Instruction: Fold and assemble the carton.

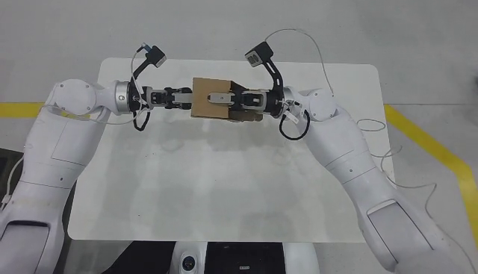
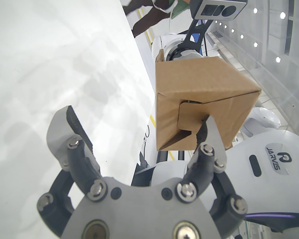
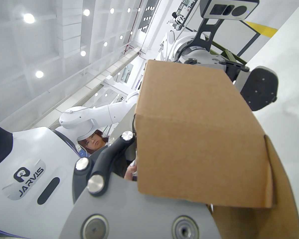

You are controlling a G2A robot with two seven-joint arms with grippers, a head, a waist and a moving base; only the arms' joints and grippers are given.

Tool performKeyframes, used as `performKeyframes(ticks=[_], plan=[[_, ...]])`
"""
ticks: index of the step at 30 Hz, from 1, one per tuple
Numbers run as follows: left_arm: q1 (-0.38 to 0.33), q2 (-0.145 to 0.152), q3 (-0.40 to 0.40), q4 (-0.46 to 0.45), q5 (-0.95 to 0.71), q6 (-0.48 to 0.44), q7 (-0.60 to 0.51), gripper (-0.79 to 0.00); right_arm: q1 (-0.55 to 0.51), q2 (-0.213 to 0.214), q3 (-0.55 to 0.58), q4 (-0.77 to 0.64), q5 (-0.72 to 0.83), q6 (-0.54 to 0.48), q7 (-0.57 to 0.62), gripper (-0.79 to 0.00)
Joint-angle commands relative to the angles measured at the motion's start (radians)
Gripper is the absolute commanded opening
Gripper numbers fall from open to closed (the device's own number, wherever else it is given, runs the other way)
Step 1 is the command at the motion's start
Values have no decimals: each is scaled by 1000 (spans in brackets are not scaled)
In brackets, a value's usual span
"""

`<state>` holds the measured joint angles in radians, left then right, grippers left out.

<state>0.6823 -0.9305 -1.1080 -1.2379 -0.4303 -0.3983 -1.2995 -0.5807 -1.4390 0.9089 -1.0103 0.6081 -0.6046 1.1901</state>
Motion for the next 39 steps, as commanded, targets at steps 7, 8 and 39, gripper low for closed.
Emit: performKeyframes(ticks=[7, 8, 39], plan=[[-12, -6, 13, 7, -13, -9, -12, 0, 3, -6, -5, 9, 1, -1, 3, -785], [-13, -6, 11, 11, -13, -10, -11, 0, 4, -6, -4, 12, -4, -1, 1, -785], [129, 8, -39, -125, 1064, -609, 739, 0, -24, 20, -34, 103, -384, 334, -143, -785]])
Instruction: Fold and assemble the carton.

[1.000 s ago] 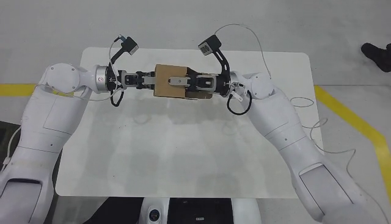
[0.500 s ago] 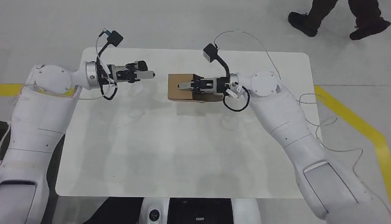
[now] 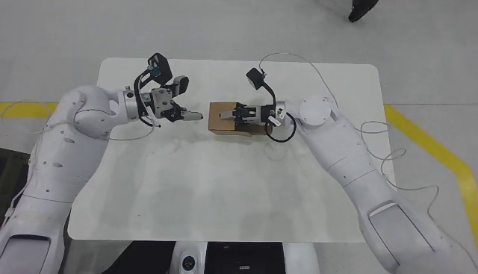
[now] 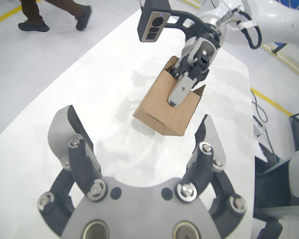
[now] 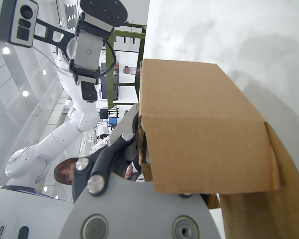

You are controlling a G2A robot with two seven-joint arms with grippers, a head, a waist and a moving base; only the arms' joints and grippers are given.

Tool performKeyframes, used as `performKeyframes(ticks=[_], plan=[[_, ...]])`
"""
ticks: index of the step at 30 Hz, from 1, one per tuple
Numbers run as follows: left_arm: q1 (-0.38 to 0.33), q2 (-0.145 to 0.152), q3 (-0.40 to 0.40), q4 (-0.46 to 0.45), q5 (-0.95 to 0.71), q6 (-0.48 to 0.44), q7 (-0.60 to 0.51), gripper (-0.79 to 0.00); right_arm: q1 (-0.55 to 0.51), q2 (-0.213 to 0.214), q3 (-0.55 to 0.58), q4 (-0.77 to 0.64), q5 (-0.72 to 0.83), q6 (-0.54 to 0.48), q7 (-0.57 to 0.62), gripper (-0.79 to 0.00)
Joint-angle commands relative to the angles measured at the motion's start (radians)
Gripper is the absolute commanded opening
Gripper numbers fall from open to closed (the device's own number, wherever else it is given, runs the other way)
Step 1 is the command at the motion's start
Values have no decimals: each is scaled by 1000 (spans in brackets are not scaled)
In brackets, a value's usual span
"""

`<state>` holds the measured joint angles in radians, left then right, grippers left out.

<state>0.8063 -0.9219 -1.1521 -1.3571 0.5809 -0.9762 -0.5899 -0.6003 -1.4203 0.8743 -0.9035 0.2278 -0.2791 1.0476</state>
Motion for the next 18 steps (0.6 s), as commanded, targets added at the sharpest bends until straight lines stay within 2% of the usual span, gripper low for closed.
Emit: performKeyframes(ticks=[1, 8, 9, 10, 11, 12, 13, 18], plan=[[8, -2, 9, -15, 88, -36, 50, 0, -6, 2, -4, -5, -21, 25, -1, -785], [46, 10, 39, -72, 330, -36, 243, 0, -13, 6, -26, -40, -111, 144, -21, -785], [48, 12, 42, -71, 348, -36, 269, 0, -14, 7, -26, -47, -119, 157, -26, -745], [50, 15, 46, -69, 363, -36, 292, 0, -17, 8, -26, -53, -127, 168, -32, -671], [50, 18, 49, -68, 374, -36, 311, 0, -19, 9, -26, -60, -139, 179, -37, -508], [50, 19, 51, -65, 381, -36, 323, 0, -20, 10, -26, -68, -151, 189, -44, -237], [50, 19, 51, -65, 381, -36, 323, 0, -24, 12, -25, -75, -163, 199, -48, 0], [50, 19, 51, -65, 381, -36, 323, 0, -57, 31, 7, -149, -188, 224, -30, 0]])
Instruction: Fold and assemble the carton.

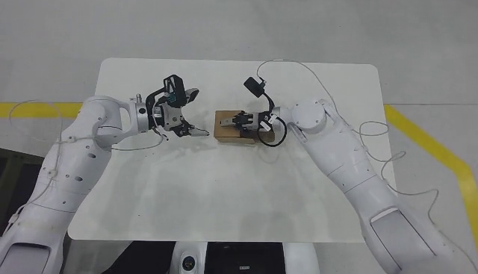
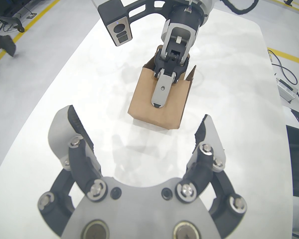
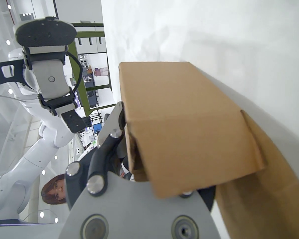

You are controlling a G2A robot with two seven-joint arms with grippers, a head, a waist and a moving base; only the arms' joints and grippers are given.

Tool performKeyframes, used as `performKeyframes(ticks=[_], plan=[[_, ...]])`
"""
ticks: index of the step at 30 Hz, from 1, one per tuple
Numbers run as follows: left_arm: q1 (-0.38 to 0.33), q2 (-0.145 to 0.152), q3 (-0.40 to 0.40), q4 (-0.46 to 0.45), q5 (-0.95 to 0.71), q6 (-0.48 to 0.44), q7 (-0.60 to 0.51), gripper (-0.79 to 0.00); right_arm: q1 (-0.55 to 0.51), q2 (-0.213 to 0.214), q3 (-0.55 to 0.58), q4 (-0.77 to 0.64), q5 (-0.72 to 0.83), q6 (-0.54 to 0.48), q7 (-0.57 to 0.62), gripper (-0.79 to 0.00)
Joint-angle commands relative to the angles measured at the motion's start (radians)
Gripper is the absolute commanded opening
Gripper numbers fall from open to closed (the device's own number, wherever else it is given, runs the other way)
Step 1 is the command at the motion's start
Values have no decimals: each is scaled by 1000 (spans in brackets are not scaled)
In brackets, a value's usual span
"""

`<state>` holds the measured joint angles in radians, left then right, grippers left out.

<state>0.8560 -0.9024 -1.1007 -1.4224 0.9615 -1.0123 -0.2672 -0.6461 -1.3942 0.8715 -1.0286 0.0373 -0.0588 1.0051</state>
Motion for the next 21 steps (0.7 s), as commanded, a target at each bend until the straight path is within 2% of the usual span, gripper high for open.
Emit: performKeyframes(ticks=[1, 9, 15, 18, 21], plan=[[0, 0, 0, 0, 0, 0, 0, 0, -22, 10, 19, -45, 4, 7, 26, 0], [0, 0, 0, 0, 0, 0, 0, 0, -111, 50, 107, -206, -6, 35, 77, 0], [0, 0, 0, 0, 0, 0, 0, 0, -160, 79, 166, -268, -36, 58, 125, 0], [16, 0, -1, -30, 30, 32, 6, 0, -181, 93, 195, -293, -51, 64, 146, 0], [25, 2, -3, -51, 63, 26, 15, 0, -207, 107, 228, -355, -51, 69, 182, 0]])
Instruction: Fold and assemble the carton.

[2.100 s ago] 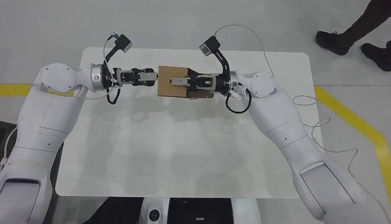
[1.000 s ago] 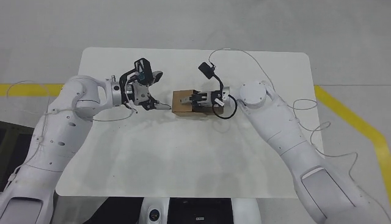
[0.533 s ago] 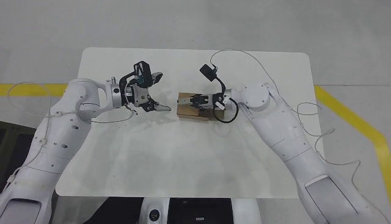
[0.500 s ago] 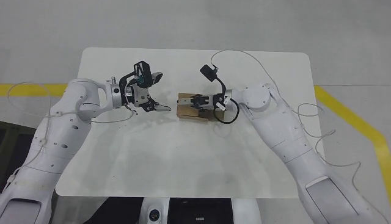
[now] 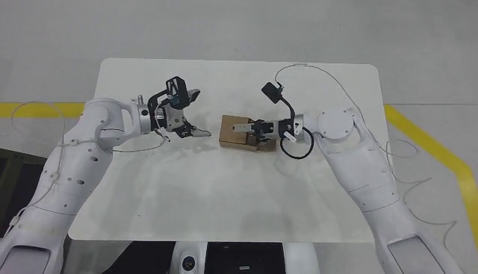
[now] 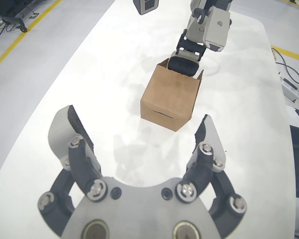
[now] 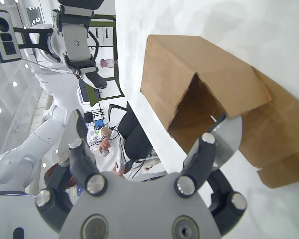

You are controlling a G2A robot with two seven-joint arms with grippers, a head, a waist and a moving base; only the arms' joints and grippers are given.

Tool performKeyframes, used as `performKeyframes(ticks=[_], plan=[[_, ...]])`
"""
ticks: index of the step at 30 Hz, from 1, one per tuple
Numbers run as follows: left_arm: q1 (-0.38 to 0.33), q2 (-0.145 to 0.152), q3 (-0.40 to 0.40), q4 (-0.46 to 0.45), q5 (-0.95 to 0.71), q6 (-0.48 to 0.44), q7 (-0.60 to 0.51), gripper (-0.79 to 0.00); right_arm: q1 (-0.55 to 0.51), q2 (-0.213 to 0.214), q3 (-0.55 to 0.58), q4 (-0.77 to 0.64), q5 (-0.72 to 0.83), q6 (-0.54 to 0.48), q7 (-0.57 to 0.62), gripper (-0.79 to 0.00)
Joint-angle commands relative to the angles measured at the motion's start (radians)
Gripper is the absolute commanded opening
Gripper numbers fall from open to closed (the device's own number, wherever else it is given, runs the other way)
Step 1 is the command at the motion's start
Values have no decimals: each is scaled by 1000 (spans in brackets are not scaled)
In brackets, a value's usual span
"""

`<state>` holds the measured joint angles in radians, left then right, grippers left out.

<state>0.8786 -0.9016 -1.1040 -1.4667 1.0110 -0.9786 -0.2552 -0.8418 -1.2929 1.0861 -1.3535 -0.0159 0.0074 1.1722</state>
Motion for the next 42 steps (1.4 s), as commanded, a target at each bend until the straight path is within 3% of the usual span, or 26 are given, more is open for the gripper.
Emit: performKeyframes(ticks=[1, 9, 18, 20, 21, 22, 25, 35, 42], plan=[[3, 1, 2, -12, 23, -19, 3, 0, -22, 10, 22, -63, -5, 7, 27, 0], [6, -7, 64, -33, 139, -34, 75, 0, -137, 48, 133, -294, -52, 34, 8, 0], [-23, -24, 138, 20, 252, -14, 218, 0, -191, 65, 181, -379, -88, -24, -84, -25], [-34, -32, 152, 39, 261, -1, 241, 0, -196, 67, 183, -380, -92, -41, -106, -157], [-40, -35, 158, 49, 265, 3, 251, 0, -197, 68, 183, -381, -94, -55, -116, -603], [-43, -37, 162, 56, 266, 5, 257, 0, -198, 69, 184, -379, -94, -66, -125, -785], [-43, -37, 162, 56, 266, 5, 257, 0, -192, 71, 184, -378, -105, -108, -157, -785], [-41, -37, 163, 55, 267, 6, 255, 0, -191, 71, 184, -376, -107, -111, -161, -785], [-36, -37, 163, 61, 300, -4, 222, 0, -209, 83, 170, -448, -206, 40, -112, -785]])
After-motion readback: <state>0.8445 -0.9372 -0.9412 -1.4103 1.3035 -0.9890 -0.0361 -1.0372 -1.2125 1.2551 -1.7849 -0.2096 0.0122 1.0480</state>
